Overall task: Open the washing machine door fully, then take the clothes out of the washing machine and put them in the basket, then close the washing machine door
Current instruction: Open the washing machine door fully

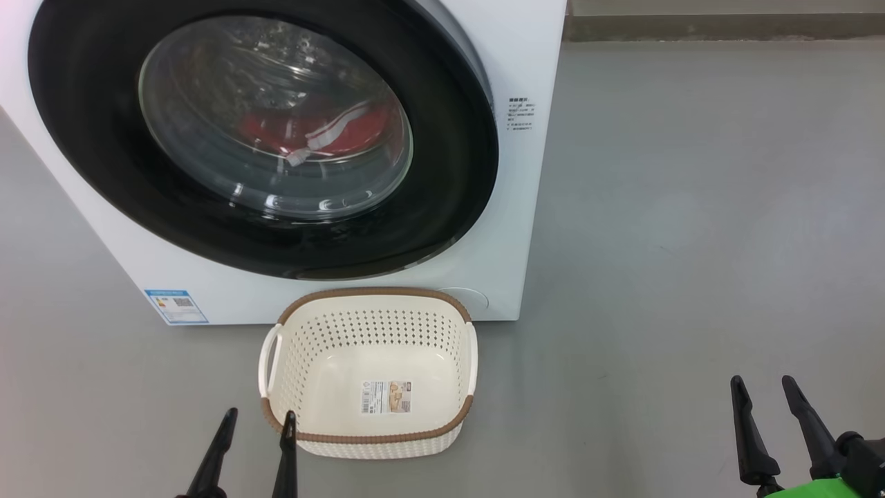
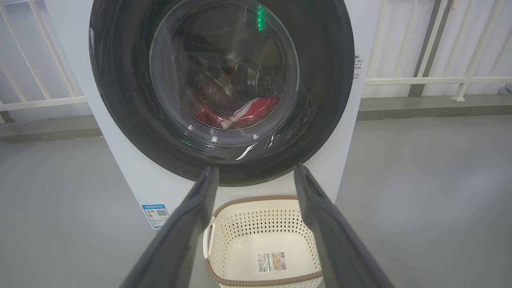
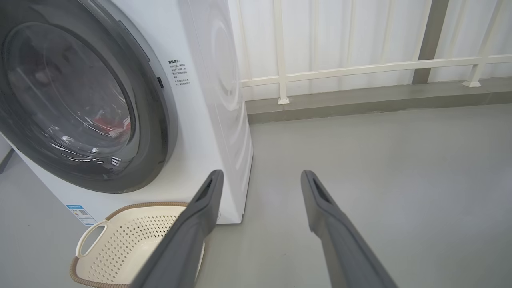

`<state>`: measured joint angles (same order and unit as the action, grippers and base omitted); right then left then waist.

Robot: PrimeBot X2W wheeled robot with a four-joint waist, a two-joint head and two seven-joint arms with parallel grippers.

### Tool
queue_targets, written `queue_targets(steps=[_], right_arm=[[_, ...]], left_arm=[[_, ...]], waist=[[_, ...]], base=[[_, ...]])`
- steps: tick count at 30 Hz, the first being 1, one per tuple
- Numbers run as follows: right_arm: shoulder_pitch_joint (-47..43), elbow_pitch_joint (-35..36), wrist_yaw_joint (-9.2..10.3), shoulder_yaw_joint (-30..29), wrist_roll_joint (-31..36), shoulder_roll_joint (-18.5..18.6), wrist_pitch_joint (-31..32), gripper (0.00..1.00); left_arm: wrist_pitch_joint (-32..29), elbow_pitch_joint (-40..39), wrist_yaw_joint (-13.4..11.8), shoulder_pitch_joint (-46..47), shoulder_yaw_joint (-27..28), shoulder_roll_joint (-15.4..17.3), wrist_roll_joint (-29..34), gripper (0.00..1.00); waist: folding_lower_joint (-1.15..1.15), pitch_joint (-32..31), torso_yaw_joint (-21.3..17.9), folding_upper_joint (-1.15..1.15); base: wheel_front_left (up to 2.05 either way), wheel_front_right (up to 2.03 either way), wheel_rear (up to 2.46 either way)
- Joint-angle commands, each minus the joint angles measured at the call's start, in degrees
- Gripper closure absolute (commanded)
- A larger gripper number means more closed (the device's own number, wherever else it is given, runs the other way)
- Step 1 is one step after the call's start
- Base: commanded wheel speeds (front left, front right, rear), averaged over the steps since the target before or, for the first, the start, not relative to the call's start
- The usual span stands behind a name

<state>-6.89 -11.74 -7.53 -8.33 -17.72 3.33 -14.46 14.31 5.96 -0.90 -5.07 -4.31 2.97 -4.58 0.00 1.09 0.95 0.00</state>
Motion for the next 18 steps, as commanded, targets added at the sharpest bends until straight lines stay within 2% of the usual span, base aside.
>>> queue_targets(steps=[1, 2, 3, 11, 18], right_arm=[[1.7, 1.7, 0.04, 1.6, -1.7, 0.7, -0.5, 0.18], [2.2, 1.8, 0.04, 2.1, -2.8, 0.6, -0.5, 0.64], [2.8, 2.0, 0.04, 2.6, -3.7, 0.6, -0.5, 1.0], [11.3, 1.5, 0.04, 7.0, -10.8, 0.4, -0.5, 1.0], [22.2, 1.0, 0.04, 10.3, -18.6, 1.4, -0.5, 1.0]], left_arm=[[0.7, -1.5, 0.5, 0.8, 2.0, 0.0, 0.3, 0.0], [0.7, -1.5, 0.5, 0.9, 2.0, 0.0, 0.3, 0.0], [0.7, -1.6, 0.5, 1.0, 1.9, 0.0, 0.3, 0.0], [0.7, -1.6, 0.2, 1.7, 0.6, -0.1, -0.8, 0.0], [0.7, -1.8, 0.1, 3.8, -1.9, -0.1, -2.0, 0.0]], waist=[[0.0, 0.1, 0.1, 0.0], [0.0, 0.3, 0.1, 0.0], [0.0, 0.4, 0.1, 0.0], [0.0, 1.5, 0.6, 0.0], [0.0, 3.9, 3.1, 0.0]], base=[[0.0, 0.0, 0.0], [0.0, 0.0, 0.0], [0.0, 0.0, 0.0], [0.0, 0.0, 0.0], [0.0, 0.0, 0.0]])
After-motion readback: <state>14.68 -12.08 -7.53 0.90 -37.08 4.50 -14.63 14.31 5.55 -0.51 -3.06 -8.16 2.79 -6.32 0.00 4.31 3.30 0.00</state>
